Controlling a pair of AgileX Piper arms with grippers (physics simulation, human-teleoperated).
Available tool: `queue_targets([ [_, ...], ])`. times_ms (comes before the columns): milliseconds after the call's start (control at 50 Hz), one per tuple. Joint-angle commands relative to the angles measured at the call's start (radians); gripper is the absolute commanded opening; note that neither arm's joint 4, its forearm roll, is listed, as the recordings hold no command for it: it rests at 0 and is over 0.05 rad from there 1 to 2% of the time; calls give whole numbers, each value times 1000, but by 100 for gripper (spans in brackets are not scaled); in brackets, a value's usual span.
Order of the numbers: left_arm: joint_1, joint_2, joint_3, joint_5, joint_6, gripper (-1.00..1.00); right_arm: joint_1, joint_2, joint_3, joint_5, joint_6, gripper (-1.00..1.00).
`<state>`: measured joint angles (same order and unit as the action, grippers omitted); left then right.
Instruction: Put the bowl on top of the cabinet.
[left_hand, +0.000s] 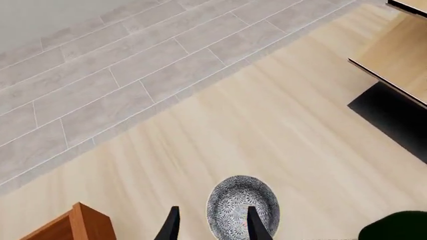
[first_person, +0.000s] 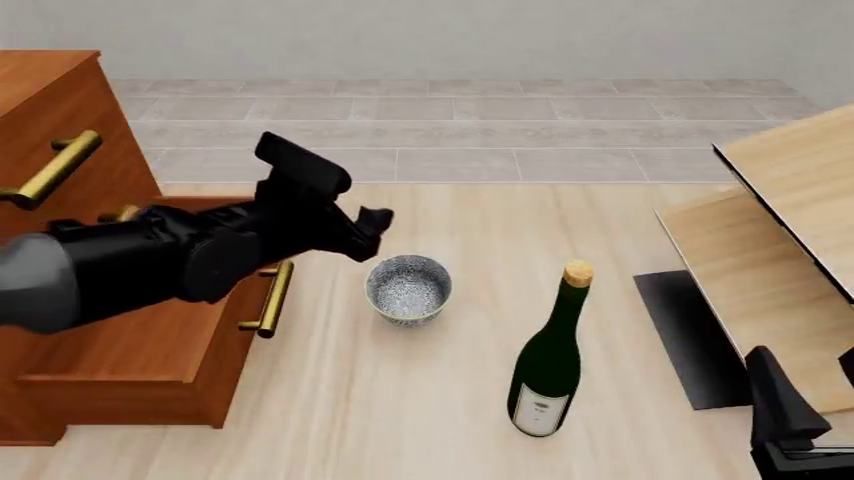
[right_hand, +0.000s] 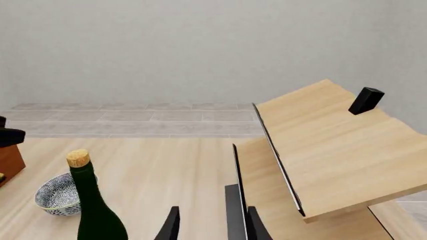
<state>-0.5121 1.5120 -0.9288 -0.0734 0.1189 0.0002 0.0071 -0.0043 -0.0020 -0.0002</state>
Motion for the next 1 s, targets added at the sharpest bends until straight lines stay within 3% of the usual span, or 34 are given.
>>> queue_targets([
  [20, -15, 37, -3, -8, -2, 100, 0, 0, 0, 0, 0, 100],
  [1000, -1, 159, 4, -62, -15, 100, 0, 0, 0, 0, 0, 100],
])
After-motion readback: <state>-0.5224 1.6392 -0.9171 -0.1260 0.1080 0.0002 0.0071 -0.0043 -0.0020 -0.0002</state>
